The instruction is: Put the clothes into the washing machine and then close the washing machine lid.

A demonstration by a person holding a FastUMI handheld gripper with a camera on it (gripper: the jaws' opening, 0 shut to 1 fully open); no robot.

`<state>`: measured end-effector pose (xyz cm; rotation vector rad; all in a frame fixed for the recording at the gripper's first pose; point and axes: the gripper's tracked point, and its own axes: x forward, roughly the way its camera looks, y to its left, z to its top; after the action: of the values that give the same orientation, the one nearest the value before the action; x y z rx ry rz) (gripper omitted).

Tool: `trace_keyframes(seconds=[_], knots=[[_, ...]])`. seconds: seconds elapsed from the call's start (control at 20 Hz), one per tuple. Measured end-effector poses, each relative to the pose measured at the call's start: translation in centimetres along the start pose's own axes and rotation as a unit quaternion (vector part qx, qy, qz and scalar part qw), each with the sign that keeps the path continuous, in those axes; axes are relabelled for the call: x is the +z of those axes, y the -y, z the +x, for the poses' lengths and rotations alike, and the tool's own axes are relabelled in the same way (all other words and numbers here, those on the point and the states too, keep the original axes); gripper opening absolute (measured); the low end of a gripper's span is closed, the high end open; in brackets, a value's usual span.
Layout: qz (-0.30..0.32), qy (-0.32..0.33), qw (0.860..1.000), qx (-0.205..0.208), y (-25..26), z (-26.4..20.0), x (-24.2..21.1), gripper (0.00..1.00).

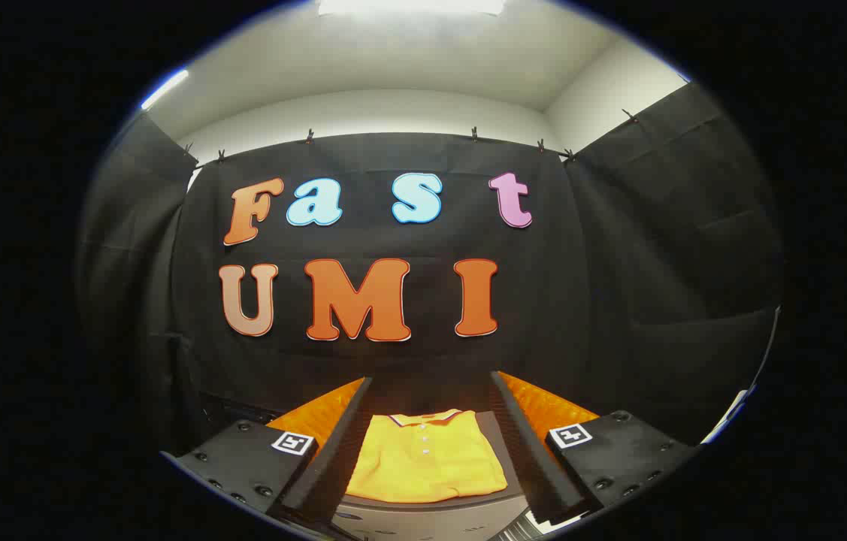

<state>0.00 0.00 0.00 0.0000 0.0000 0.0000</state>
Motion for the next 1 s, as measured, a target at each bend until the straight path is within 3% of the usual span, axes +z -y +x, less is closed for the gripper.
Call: trace_keyframes(seconds=[0.75, 1.0], knots=[[-0.008, 0.005, 1.000, 0.017, -1.2, -0.8, 1.0, 0.98], [-0.024, -0.009, 0.999, 0.024, -2.2, 1.0, 1.5, 0.98]])
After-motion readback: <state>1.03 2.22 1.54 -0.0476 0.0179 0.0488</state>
